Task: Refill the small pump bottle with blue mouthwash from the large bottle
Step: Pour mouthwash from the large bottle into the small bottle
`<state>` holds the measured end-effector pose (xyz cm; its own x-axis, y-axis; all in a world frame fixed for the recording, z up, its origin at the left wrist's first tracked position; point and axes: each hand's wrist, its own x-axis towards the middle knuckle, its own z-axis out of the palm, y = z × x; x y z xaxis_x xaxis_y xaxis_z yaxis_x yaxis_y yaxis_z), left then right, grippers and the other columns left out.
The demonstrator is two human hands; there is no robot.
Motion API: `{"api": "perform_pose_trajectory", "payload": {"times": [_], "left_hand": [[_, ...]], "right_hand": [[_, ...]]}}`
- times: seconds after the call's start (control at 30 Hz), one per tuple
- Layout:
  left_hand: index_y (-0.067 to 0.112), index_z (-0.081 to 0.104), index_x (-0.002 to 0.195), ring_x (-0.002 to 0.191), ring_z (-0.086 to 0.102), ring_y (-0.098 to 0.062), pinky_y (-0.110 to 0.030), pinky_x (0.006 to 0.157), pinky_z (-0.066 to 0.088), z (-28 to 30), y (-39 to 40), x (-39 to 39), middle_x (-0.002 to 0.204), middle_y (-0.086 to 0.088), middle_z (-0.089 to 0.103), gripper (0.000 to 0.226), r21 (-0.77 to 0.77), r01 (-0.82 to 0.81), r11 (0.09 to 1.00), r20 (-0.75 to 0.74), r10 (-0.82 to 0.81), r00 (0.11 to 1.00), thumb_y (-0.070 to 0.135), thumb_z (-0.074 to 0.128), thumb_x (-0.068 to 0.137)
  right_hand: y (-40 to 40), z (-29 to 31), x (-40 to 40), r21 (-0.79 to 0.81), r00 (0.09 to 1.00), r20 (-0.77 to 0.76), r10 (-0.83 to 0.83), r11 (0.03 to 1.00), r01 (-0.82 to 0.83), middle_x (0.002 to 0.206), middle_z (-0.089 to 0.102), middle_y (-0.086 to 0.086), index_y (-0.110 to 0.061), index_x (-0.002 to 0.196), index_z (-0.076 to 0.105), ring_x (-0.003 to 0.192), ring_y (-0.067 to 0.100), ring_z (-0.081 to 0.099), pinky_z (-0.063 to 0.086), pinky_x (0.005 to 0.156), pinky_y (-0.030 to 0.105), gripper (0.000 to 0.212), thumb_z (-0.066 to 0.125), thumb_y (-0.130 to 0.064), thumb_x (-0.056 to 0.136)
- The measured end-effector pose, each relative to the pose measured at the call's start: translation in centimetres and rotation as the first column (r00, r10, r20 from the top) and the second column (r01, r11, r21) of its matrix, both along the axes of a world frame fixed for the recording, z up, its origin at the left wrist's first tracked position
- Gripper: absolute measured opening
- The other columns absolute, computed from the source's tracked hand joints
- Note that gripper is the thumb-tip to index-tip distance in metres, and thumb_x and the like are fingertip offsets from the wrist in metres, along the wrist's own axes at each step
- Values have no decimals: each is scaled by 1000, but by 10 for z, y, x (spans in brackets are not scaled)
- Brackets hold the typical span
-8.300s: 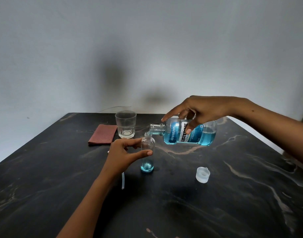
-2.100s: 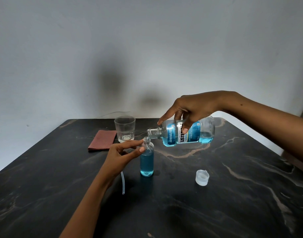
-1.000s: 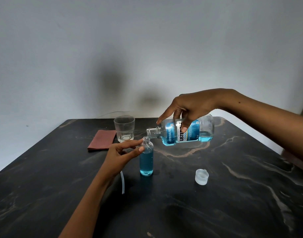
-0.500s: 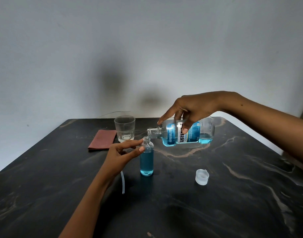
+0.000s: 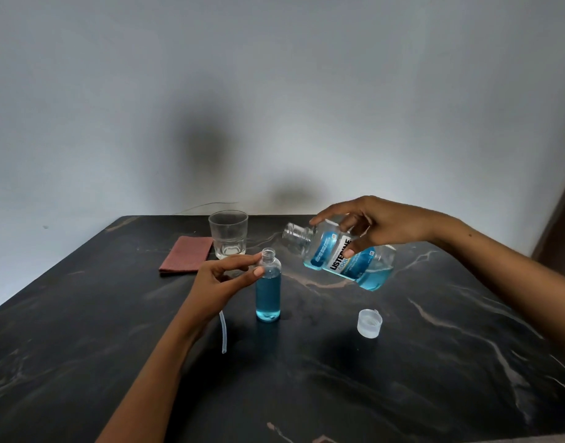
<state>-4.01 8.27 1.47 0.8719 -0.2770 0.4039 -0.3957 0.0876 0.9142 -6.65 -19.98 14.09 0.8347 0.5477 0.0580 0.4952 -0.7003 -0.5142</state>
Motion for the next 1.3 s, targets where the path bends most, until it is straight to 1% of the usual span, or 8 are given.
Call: {"api": "perform_pose_trajectory", "payload": {"times": [0.13, 0.37, 0.53, 0.7, 0.83, 1.03, 1.13, 1.3], "left_hand": [[29, 72, 94, 89, 65, 7, -4, 67, 48, 1, 1, 1, 90, 19, 74, 26, 31, -12, 999, 0, 12, 1000, 25, 72, 69], [27, 72, 94, 83, 66, 8, -3, 65, 47, 1, -2, -1, 82, 16, 74, 25, 30, -34, 999, 11, 34, 999, 8, 71, 78], [27, 72, 93, 82, 66, 7, -4, 67, 48, 2, -2, -2, 81, 16, 74, 24, 30, -41, 999, 18, 41, 999, 7, 70, 78], [27, 73, 93, 85, 67, 6, -5, 68, 48, 2, -2, -3, 84, 15, 75, 23, 24, -35, 999, 11, 35, 999, 15, 73, 74], [28, 74, 94, 87, 67, 4, -6, 69, 49, 2, -1, -3, 87, 13, 75, 27, 16, -35, 999, 2, 35, 999, 25, 74, 67], [32, 74, 91, 91, 67, 2, -6, 69, 49, 1, 0, -1, 92, 13, 75, 25, 25, -19, 1000, -6, 19, 1000, 28, 73, 67], [34, 74, 90, 92, 67, 2, -6, 70, 49, 1, 0, -2, 93, 14, 75, 24, 19, -14, 1000, -11, 15, 1000, 28, 74, 67], [39, 75, 87, 93, 66, 2, -6, 69, 49, 2, 2, -1, 94, 15, 74, 23, 37, -24, 999, -7, 24, 1000, 34, 74, 65]], "right_hand": [[-8, -24, -7, 298, 990, 78, -121, 950, 93, 123, 62, 2, -13, 129, 44, 103, 15, 68, 60, 74, 28, 57, 70, 1, 80], [-8, -69, -14, 622, 961, -5, -277, 752, 220, 110, 66, 3, -23, 123, 37, 95, 15, 70, 58, 70, 26, 59, 68, 3, 80], [-2, -92, -15, 666, 945, -26, -326, 699, 260, 113, 63, 0, -41, 112, 39, 101, 17, 69, 59, 76, 30, 60, 69, -1, 80], [-2, -105, -19, 716, 947, -67, -315, 646, 265, 116, 62, 6, -27, 122, 35, 100, 18, 69, 58, 76, 27, 61, 66, 5, 81], [-3, -110, -22, 719, 942, -82, -326, 635, 282, 112, 65, 2, -28, 123, 36, 98, 15, 69, 58, 75, 24, 62, 67, 5, 80], [-15, -113, -32, 663, 923, -117, -367, 663, 347, 122, 58, 10, -26, 129, 37, 110, 22, 63, 56, 89, 38, 74, 74, 5, 73], [-19, -111, -48, 652, 884, -58, -464, 653, 386, 117, 61, 5, -28, 120, 42, 107, 17, 64, 57, 82, 31, 68, 76, 3, 71], [8, -114, -83, 733, 720, 134, -681, 557, 391, 89, 66, -6, -21, 99, 55, 79, 8, 67, 56, 62, 21, 36, 78, -11, 73]]}}
